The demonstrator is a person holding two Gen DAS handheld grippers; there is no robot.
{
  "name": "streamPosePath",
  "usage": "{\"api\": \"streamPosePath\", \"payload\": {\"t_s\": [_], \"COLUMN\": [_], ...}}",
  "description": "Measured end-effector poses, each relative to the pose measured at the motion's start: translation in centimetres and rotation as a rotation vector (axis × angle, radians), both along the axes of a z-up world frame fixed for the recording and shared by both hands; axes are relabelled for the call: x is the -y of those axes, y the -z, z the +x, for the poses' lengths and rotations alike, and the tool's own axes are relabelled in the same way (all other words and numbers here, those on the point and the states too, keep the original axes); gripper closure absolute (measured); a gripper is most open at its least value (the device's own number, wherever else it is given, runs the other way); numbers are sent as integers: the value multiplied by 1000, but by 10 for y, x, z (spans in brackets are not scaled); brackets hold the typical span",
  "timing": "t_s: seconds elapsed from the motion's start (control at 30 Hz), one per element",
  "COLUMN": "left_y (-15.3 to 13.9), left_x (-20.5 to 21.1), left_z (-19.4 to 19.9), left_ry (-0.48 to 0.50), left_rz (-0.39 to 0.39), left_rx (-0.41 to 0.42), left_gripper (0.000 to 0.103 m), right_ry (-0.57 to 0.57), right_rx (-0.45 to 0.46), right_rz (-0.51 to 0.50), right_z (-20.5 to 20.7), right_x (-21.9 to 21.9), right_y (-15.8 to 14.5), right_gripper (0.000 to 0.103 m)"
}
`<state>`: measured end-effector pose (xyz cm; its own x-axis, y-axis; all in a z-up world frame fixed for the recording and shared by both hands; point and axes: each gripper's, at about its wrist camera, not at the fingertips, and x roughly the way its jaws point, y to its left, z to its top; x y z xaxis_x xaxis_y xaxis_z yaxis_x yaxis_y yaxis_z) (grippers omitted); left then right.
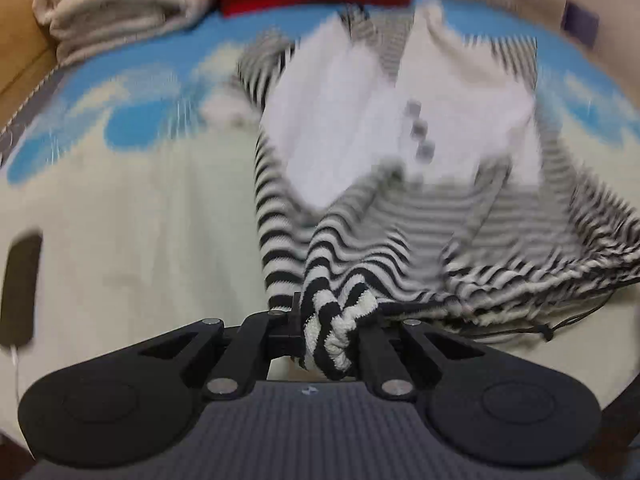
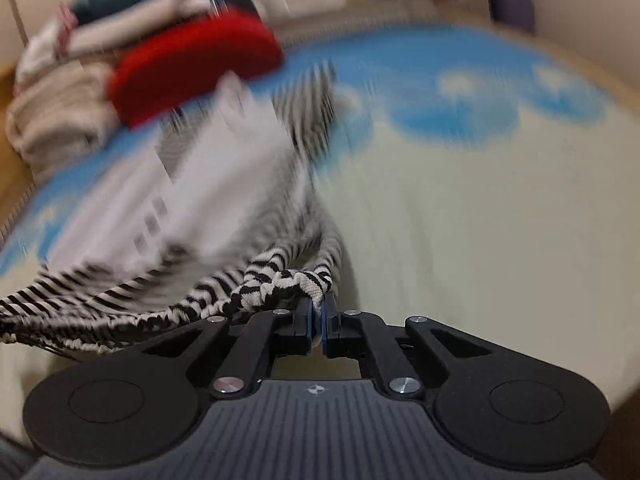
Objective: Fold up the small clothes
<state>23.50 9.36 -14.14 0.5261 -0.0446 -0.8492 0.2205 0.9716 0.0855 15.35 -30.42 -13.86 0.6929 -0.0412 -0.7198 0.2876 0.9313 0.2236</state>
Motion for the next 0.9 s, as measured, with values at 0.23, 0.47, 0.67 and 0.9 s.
{"api": "streamPosePath", "payload": {"t_s": [0.23,0.47,0.67,0.9], "left_y": [34,44,48,46], "left_x": [-16,-3,-7,-5], "left_z": [-33,-39,-42,-43], "left_ry": [74,129,107,63], "left_rz": [50,49,70,18], "left_rx": [57,140,184,184], "left_gripper": [98,72,48,46], "right_ry": [-6,6,-46,-294], "right_rx": [-9,-53,-65,31], "right_rz": [-27,-148,-291,-411], "right_z": [-38,-54,-53,-40], "right_x": [-22,-8,-36,-74], "right_y": [24,23,14,14], "right_gripper": [100,97,46,45]}}
